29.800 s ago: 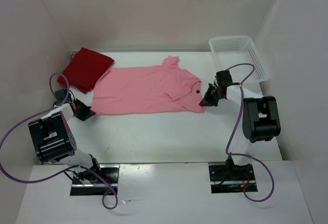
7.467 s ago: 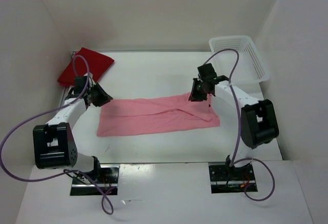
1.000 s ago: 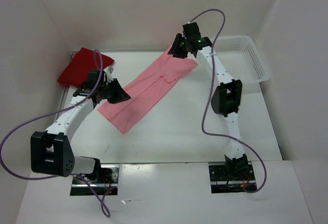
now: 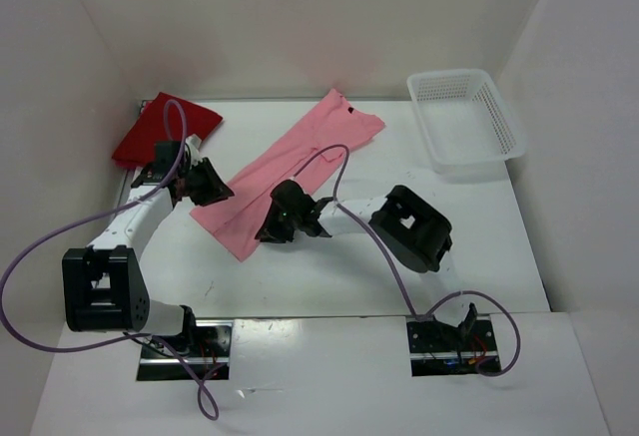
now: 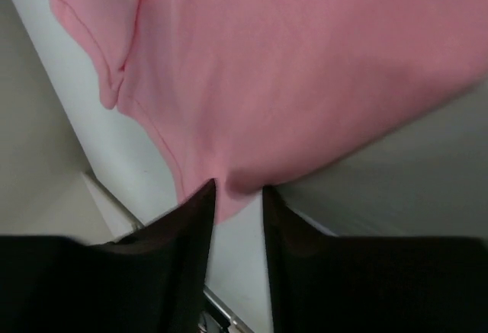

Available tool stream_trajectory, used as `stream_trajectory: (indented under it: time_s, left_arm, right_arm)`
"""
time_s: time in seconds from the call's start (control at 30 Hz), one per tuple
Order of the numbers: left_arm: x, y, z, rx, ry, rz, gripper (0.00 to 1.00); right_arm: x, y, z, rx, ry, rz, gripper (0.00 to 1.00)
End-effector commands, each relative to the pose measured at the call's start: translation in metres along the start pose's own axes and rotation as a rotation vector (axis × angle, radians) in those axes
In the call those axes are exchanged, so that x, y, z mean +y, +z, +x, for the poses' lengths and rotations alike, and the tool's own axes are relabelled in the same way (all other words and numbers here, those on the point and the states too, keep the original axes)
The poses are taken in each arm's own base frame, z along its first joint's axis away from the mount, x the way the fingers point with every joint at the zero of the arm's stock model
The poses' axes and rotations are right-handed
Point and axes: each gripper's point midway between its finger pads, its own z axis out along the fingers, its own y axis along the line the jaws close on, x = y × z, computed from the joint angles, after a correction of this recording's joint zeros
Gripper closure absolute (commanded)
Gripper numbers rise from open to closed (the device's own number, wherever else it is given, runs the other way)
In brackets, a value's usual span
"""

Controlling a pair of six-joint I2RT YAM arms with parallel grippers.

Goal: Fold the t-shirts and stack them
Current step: Rotate the tshirt 90 degrees

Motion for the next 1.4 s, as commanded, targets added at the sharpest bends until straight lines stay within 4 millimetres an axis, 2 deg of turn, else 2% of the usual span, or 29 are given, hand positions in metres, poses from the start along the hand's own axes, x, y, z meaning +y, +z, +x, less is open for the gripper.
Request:
stream_trajectory:
  time_s: [0.0,0.03,0.07,0.17,0.2,0.27,0.3,0.33,0.37,0.4,0.43,0.47,0.5,0.53,0.6,0.63,0.67,0.73,0.8,0.87,0.97,1.0,1.2,1.27,1.33,1.37]
  left_arm:
    - [0.002,0.001,-0.003,-0.012,0.031,-0.001,0.68]
    - [0.002,0.001,-0.003,-0.012,0.031,-0.001,0.68]
    - [0.002,0.001,-0.003,-0.012,0.031,-0.001,0.68]
    - [0.001,0.003,0.004,0.016,0.024,0.016,0.65]
    - [0.003,0.005,0.009,0.031,0.019,0.019,0.65]
    - [0.003,0.007,0.016,0.048,0.023,0.019,0.64]
    - [-0.004,0.01,0.028,0.074,0.051,0.024,0.62]
    - [-0.009,0.011,0.035,0.094,0.065,0.029,0.62]
    - [-0.011,0.014,0.046,0.119,0.065,0.03,0.62]
    - [-0.018,0.016,0.059,0.151,0.093,0.042,0.62]
    - [-0.017,0.018,0.072,0.181,0.085,0.038,0.62]
    - [-0.02,0.018,0.085,0.217,0.079,0.041,0.61]
    - [-0.024,0.017,0.091,0.227,0.097,0.052,0.61]
    - [-0.025,0.017,0.109,0.271,0.097,0.046,0.59]
    - [-0.028,0.012,0.12,0.287,0.089,0.05,0.56]
    - [-0.028,0.011,0.131,0.315,0.09,0.045,0.55]
    - [-0.03,0.008,0.134,0.315,0.095,0.037,0.52]
    - [-0.031,0.005,0.146,0.342,0.085,0.024,0.49]
    - [-0.031,0.004,0.166,0.382,0.092,0.0,0.48]
    - [-0.028,0.006,0.198,0.464,0.123,-0.018,0.48]
    - [-0.028,0.005,0.219,0.495,0.17,-0.048,0.48]
    - [-0.025,0.005,0.224,0.501,0.181,-0.06,0.47]
    - [-0.023,-0.002,0.222,0.446,0.163,-0.106,0.48]
    - [-0.022,-0.004,0.216,0.401,0.138,-0.125,0.48]
    - [-0.011,-0.004,0.222,0.397,0.118,-0.146,0.46]
    - [-0.014,-0.002,0.226,0.402,0.103,-0.115,0.44]
  right_arm:
    - [-0.001,0.025,-0.007,-0.049,0.041,0.039,0.75]
    - [-0.008,0.027,-0.005,-0.042,0.057,0.06,0.83]
    - [-0.008,0.026,-0.01,-0.042,0.082,0.058,0.97]
    - [-0.015,0.005,-0.012,-0.032,0.075,0.046,1.0]
    - [-0.022,-0.015,-0.015,-0.039,0.061,0.058,1.0]
    - [-0.036,-0.04,-0.012,-0.027,-0.01,0.08,1.0]
    - [-0.072,-0.054,-0.002,-0.006,-0.009,0.149,1.0]
    - [-0.063,-0.079,-0.001,-0.001,-0.026,0.104,1.0]
    - [-0.1,-0.093,0.007,0.022,-0.025,0.168,1.0]
    - [-0.117,-0.107,0.012,0.032,-0.018,0.205,1.0]
    - [-0.113,-0.128,0.01,0.011,-0.024,0.168,1.0]
    - [-0.144,-0.141,0.012,0.018,0.0,0.21,1.0]
    - [-0.159,-0.154,0.014,0.02,0.02,0.245,1.0]
    - [-0.165,-0.17,0.015,0.003,0.027,0.232,1.0]
    - [-0.171,-0.187,0.009,-0.028,0.053,0.224,0.92]
    - [-0.17,-0.192,0.013,-0.025,0.052,0.21,0.76]
    - [-0.166,-0.199,0.014,-0.038,0.044,0.191,0.69]
    - [-0.165,-0.205,0.015,-0.039,0.062,0.186,0.57]
    - [-0.163,-0.209,0.026,-0.012,0.096,0.154,0.53]
    - [-0.166,-0.211,0.031,-0.013,0.118,0.138,0.51]
    - [-0.177,-0.217,0.044,-0.003,0.168,0.158,0.51]
    - [-0.174,-0.22,0.043,-0.018,0.168,0.135,0.51]
    - [-0.2,-0.222,0.065,-0.003,0.259,0.169,0.53]
    - [-0.197,-0.224,0.067,-0.015,0.266,0.14,0.53]
    - [-0.199,-0.225,0.074,-0.008,0.277,0.122,0.53]
    - [-0.199,-0.224,0.076,0.002,0.3,0.116,0.53]
